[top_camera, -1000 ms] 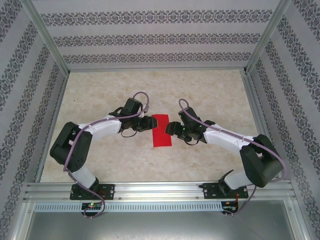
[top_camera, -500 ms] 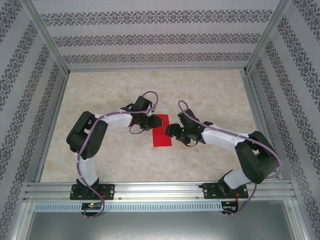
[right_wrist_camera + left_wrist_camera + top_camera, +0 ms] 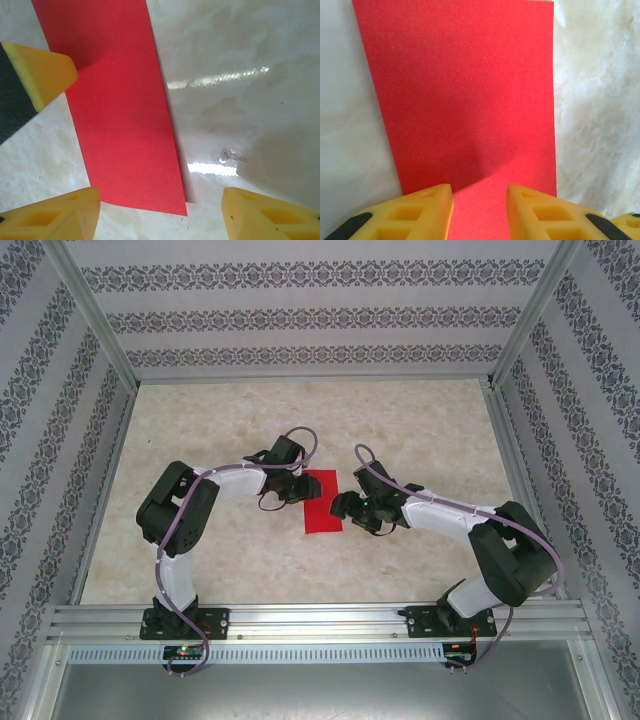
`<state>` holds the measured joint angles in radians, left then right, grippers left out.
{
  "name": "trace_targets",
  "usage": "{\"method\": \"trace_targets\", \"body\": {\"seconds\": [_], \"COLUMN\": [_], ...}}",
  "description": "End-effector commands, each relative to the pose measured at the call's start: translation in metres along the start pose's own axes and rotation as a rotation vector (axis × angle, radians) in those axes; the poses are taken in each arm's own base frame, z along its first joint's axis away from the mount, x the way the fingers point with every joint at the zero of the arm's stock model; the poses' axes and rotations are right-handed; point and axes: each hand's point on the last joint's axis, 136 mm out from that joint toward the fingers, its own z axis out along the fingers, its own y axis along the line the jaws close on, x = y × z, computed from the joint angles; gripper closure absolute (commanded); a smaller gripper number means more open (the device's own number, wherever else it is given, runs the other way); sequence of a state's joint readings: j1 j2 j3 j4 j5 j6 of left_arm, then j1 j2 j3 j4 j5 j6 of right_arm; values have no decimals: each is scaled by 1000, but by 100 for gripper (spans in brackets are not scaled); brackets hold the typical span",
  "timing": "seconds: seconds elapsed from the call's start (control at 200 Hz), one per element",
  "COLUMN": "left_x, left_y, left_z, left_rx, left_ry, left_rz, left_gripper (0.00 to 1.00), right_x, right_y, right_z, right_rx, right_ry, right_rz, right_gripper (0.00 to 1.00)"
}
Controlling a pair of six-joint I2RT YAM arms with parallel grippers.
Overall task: Fold a paper plane with a square sheet of paper (pick it up from the middle)
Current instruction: Third fold the triangle at the center of the table.
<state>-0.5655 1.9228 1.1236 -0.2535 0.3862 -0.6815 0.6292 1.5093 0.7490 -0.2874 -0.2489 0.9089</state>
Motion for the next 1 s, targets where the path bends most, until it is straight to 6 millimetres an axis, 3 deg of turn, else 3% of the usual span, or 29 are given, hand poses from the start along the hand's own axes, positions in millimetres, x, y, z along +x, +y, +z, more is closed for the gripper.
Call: {"method": "trace_targets", "body": {"seconds": [0.0, 0.39, 0.565, 0.804, 0.994], "left_x": [14, 19, 19, 20, 21], "left_y": [31, 33, 34, 35, 37], "left_z": [5, 7, 6, 5, 5], "left_rx": [-119, -108, -119, -123, -126], "left_ry": [15, 25, 20, 14, 17], "left_rz": [-1, -10, -8, -18, -22], "left_gripper": [64, 64, 64, 64, 64], "right_x": [2, 3, 3, -1, 1], "right_y": [3, 26, 20, 14, 17], "right_z": [3, 24, 27, 27, 29], "right_rx": [13, -104, -101, -81, -96], "right_ry": [11, 79, 85, 73, 81], "right_rz": [18, 4, 0, -12, -10], "right_gripper": [34, 36, 39, 53, 55]}}
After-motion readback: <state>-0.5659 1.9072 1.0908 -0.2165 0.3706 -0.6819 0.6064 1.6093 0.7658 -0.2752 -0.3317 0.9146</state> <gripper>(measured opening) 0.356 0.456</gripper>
